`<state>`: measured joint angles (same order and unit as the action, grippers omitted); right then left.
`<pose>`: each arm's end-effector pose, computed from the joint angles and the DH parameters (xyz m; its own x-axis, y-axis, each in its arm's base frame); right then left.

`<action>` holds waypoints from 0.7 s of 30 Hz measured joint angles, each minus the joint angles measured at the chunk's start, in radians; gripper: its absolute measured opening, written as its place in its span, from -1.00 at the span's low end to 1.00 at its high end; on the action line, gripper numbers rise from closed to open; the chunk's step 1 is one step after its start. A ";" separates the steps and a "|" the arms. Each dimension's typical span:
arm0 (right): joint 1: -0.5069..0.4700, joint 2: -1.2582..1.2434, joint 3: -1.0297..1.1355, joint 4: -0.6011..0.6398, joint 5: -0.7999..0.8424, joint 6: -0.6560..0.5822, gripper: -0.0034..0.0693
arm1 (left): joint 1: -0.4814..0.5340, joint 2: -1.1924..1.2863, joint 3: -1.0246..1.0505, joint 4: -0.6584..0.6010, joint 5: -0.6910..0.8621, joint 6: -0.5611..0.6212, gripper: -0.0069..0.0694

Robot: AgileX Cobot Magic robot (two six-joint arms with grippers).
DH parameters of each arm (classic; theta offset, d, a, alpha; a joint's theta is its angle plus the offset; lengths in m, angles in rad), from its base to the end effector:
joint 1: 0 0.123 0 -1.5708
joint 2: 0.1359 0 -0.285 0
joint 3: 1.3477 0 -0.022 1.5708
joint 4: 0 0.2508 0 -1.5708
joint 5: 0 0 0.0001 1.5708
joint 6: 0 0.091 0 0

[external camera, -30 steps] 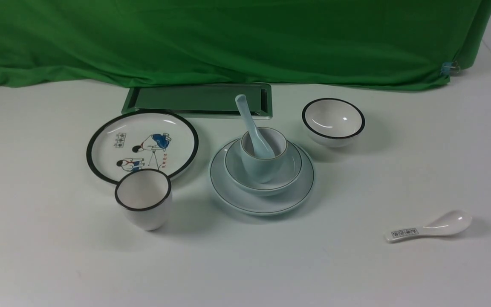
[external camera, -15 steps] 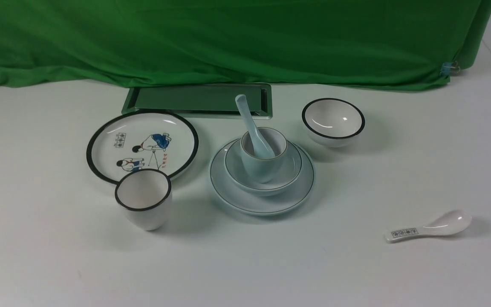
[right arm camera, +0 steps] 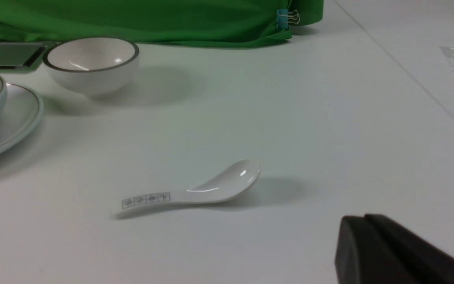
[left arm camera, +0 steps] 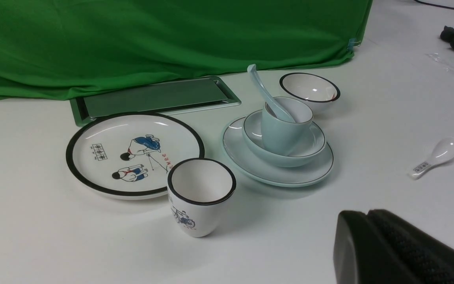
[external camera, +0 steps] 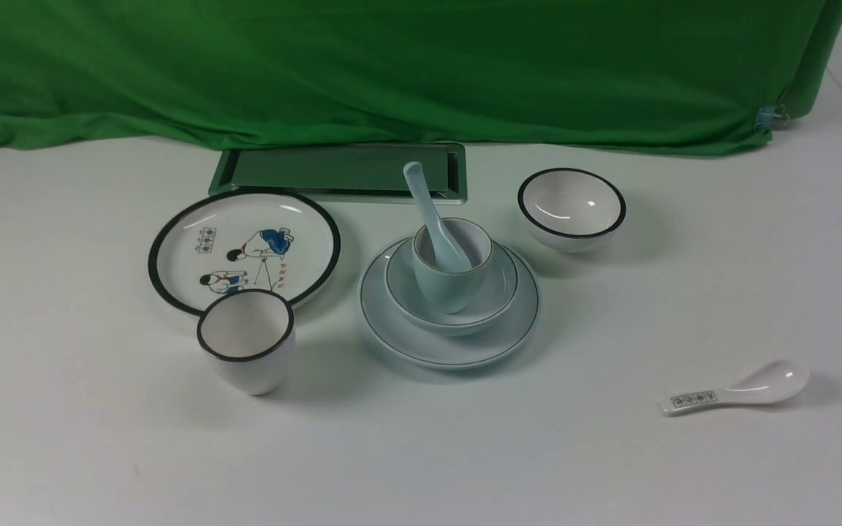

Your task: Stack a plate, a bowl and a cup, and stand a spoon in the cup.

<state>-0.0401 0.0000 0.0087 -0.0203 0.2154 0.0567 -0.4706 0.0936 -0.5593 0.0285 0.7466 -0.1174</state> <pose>0.0560 -0.0026 0.1907 -0.1346 0.0423 -0.9900 0.0494 0.9981 0.0359 0.0129 -0.0046 0.3207 -0.2126 0.0001 -0.9771 0.4179 0.9040 -0.0908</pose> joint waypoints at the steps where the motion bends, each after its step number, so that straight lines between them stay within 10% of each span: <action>1: 0.000 0.000 0.000 0.000 0.000 0.000 -0.79 | 0.000 0.000 0.000 0.000 0.000 0.000 -0.90; 14: 0.000 0.000 0.000 0.000 0.000 0.000 -0.71 | 0.001 0.001 0.033 0.024 -0.026 0.000 -0.90; 21: 0.000 0.000 0.000 0.000 0.001 0.000 -0.66 | 0.187 0.001 0.257 0.003 -0.422 0.049 -0.90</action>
<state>-0.0401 0.0000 0.0087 -0.0203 0.2163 0.0567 -0.2833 0.0945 -0.3020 0.0317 0.3244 -0.0682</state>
